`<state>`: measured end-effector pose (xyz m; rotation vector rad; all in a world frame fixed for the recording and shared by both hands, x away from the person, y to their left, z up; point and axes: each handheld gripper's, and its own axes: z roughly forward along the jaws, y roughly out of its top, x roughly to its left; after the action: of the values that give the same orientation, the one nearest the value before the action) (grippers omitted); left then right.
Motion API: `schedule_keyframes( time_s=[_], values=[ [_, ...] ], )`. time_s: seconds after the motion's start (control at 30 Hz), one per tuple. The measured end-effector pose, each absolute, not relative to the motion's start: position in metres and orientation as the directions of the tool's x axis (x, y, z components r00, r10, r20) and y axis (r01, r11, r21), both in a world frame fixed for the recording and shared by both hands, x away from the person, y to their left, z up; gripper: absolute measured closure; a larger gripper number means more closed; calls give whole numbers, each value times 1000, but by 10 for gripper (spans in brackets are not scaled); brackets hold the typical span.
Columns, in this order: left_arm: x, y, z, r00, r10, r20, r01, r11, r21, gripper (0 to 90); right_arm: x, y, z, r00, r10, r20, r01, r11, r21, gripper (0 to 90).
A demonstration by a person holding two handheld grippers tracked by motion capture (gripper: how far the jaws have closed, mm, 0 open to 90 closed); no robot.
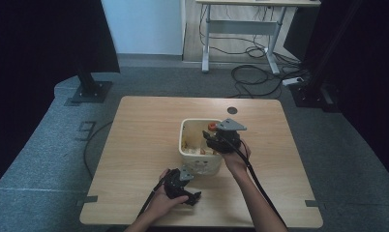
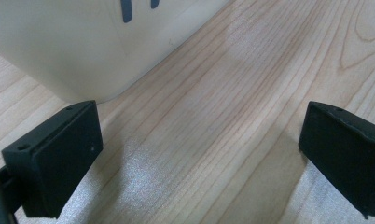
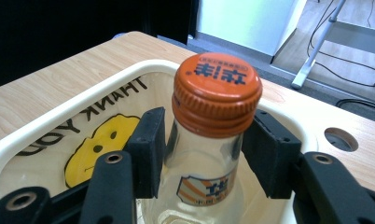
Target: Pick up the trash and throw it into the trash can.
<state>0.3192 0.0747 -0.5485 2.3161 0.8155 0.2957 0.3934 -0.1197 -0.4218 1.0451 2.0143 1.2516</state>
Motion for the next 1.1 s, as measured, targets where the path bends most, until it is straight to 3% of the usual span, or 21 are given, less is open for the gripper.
schedule_keyframes(
  time_s=[0.07,0.1,0.3,0.73,1.1],
  values=[
    [319,75,-549,780,625,-4,477,-591,651,0,393,-120,-422,-556,830,-45,325,267,907,463],
    [319,75,-549,780,625,-4,477,-591,651,0,391,-120,-422,-566,823,-53,310,271,911,387],
    [319,75,-548,781,625,-2,476,-592,651,0,383,-123,-420,-533,842,-84,267,262,928,231],
    [319,75,-548,780,626,-2,476,-591,651,0,358,-157,-418,-532,843,-78,219,226,949,223],
    [319,75,-548,781,625,-1,475,-593,650,0,334,-199,-428,-499,863,-84,234,227,945,223]
  ],
)
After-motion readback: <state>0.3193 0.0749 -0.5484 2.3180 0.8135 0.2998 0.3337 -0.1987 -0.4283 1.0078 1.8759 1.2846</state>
